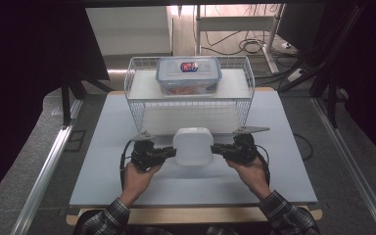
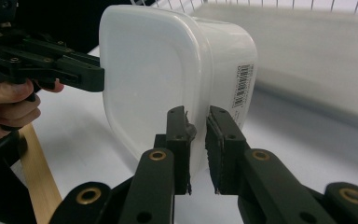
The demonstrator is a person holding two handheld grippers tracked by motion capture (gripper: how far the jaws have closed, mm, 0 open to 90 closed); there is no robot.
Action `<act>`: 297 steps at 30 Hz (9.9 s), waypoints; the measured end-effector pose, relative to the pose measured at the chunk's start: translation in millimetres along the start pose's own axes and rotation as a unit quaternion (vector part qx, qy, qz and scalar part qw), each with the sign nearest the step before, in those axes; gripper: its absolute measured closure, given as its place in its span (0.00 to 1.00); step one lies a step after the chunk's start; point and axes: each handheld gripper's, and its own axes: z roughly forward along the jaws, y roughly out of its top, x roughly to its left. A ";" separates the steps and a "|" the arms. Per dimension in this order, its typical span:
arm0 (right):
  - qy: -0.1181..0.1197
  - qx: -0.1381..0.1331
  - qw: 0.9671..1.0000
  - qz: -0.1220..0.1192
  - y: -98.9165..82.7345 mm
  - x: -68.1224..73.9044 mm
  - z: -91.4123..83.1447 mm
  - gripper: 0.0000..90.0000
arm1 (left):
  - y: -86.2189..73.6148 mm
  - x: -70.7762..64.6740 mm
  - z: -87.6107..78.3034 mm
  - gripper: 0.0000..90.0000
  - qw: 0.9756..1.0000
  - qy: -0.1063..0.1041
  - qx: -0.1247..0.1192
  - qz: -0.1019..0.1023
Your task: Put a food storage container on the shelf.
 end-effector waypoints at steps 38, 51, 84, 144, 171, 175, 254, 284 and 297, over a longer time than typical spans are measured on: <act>0.012 -0.099 0.993 -0.065 140.7 25.4 -45.2 0.88 | 137.8 -23.6 -72.3 0.88 0.994 0.042 -0.078 0.070; 0.007 -0.120 0.990 -0.068 193.6 25.3 -52.7 0.88 | 189.5 -19.6 -84.9 0.88 0.992 0.050 -0.091 0.072; -0.042 -0.114 0.992 -0.026 236.7 -4.3 -32.9 0.70 | 234.3 9.3 -51.4 0.71 0.994 0.029 -0.092 0.042; -0.029 -0.116 0.990 -0.080 205.7 -5.6 -30.6 0.11 | 203.5 -2.6 -57.2 0.07 0.987 0.036 -0.092 0.128; -0.014 -0.092 0.990 -0.107 150.9 2.1 -36.7 0.07 | 139.9 -9.0 -53.7 0.05 0.984 0.031 -0.062 0.164; -0.011 -0.090 0.990 -0.106 141.6 1.2 -34.9 0.07 | 129.3 -10.4 -51.0 0.04 0.983 0.033 -0.059 0.169; -0.034 0.008 0.992 -0.119 13.9 -4.6 -6.9 0.01 | -9.9 11.0 -14.6 0.05 0.990 0.059 0.026 0.129; -0.065 0.014 0.994 -0.090 -27.7 -28.7 -28.7 0.00 | -49.8 23.6 -45.1 0.04 0.989 0.098 0.023 0.111; -0.079 0.014 0.993 -0.086 -46.0 -36.9 -36.4 0.00 | -63.7 26.8 -45.6 0.04 0.987 0.109 0.038 0.110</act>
